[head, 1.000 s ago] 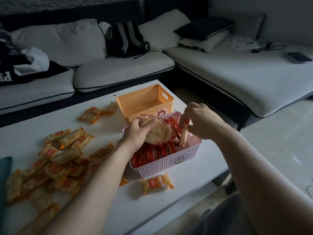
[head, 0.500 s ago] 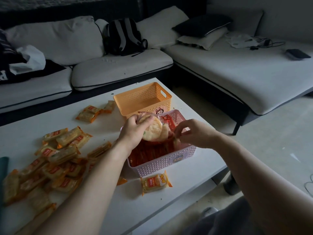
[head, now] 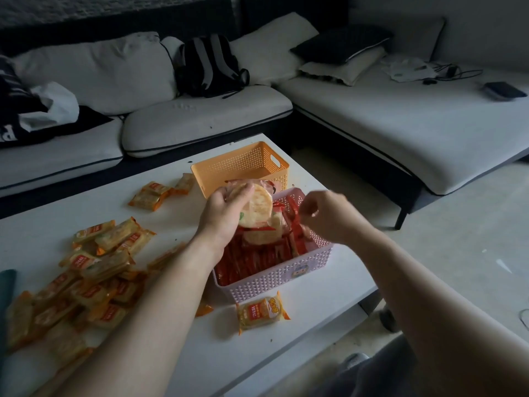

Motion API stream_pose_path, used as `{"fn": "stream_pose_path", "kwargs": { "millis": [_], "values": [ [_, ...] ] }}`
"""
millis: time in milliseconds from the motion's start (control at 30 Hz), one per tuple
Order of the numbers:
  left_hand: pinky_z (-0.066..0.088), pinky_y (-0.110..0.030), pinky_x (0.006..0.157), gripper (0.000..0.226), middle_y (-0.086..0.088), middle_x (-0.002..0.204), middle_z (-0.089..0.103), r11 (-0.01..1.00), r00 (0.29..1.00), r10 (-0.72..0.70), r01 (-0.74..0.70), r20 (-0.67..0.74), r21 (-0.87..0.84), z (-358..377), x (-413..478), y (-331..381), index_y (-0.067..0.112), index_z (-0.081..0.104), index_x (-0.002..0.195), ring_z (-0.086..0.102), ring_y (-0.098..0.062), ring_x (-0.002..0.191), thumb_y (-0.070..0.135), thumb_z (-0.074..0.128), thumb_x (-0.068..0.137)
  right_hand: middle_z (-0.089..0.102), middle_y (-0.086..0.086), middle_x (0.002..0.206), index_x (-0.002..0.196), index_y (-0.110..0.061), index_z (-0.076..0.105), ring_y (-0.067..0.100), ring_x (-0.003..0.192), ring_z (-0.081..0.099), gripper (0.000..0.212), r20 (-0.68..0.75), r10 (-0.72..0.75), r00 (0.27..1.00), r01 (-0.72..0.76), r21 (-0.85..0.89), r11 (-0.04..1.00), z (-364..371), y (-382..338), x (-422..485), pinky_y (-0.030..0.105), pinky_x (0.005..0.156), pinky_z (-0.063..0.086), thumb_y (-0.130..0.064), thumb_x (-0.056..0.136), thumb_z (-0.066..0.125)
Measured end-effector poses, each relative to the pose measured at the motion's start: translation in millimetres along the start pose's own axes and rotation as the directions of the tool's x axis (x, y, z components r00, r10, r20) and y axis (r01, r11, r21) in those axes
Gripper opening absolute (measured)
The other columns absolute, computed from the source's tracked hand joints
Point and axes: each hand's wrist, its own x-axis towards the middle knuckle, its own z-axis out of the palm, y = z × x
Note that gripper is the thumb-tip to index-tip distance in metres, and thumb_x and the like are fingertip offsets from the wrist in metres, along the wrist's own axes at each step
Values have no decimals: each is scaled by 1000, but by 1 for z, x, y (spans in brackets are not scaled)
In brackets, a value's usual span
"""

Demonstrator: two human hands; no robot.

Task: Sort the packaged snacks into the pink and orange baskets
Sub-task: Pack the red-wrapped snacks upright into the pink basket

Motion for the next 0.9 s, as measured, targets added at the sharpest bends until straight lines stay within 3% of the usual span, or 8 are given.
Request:
{"fn": "stream_pose_path", "kwargs": {
  "millis": [67, 133, 333, 500, 567, 700, 800, 900],
  "values": [
    [59, -25, 72, 52, -2, 108, 76, 1000, 997, -3, 4, 72, -22, 14, -7, 5, 18, 69, 118, 72, -20, 101, 57, 73, 84, 72, 7, 95, 100, -12, 69, 20, 79, 68, 13, -104, 77, 992, -31, 382, 924, -17, -7, 0, 39, 73, 59, -20, 97, 60],
    [54, -16, 56, 49, -1, 109, 73, 1000, 994, -5, 6, 110, -4, 29, -15, 12, 20, 66, 120, 68, -15, 96, 55, 70, 86, 71, 9, 94, 106, -12, 67, 18, 68, 64, 24, -7, 122, 993, -89, 643, 761, -24, -18, -3, 33, 57, 54, -34, 100, 59],
    [61, -36, 75, 30, 6, 103, 72, 987, 994, 55, -69, 97, 142, 55, -18, 18, 26, 61, 110, 68, -12, 97, 43, 74, 90, 68, 4, 98, 110, -18, 69, 13, 72, 60, 24, 165, 36, 986, -120, 536, 835, -35, -8, -5, 30, 56, 54, -35, 102, 54],
    [44, -10, 71, 40, 13, 107, 67, 920, 970, 217, -242, 111, 309, 46, -12, 12, 24, 64, 110, 63, -5, 102, 58, 65, 88, 71, -6, 73, 94, -18, 73, 8, 55, 64, 9, -16, 22, 1000, -16, 325, 946, -56, 20, -6, 24, 45, 49, -26, 92, 73],
    [48, -17, 78, 39, 9, 115, 65, 815, 948, 274, -318, 162, 485, 33, -6, 3, 27, 62, 113, 61, -10, 106, 57, 68, 89, 71, -1, 73, 90, -19, 73, 10, 52, 63, 8, -70, 102, 992, -86, 201, 976, -53, 24, -7, 20, 41, 47, -27, 88, 75],
    [45, -50, 107, 79, 5, 146, 47, 663, 932, -40, -246, 361, 707, 15, -6, -9, 37, 42, 140, 45, -21, 134, 57, 79, 73, 67, -1, 77, 88, -14, 72, 13, 62, 67, 18, -86, 158, 984, -151, 88, 985, -37, 7, -7, 29, 51, 58, -32, 88, 74],
    [43, -45, 109, 85, 9, 154, 40, 584, 918, -47, -294, 393, 757, 13, -9, -17, 40, 34, 147, 38, -19, 140, 43, 81, 76, 66, -2, 74, 87, -12, 71, 13, 62, 67, 19, -125, 138, 982, -138, 14, 990, -34, -8, -7, 29, 55, 59, -31, 90, 71],
    [45, -31, 94, 77, 10, 141, 53, 656, 946, 49, -272, 321, 704, 8, -5, -17, 36, 44, 139, 51, -16, 126, 40, 85, 75, 66, -1, 71, 88, -10, 68, 12, 58, 67, 22, -115, 138, 984, -146, -67, 987, -28, -16, -9, 27, 52, 59, -32, 91, 71]
  ]
}}
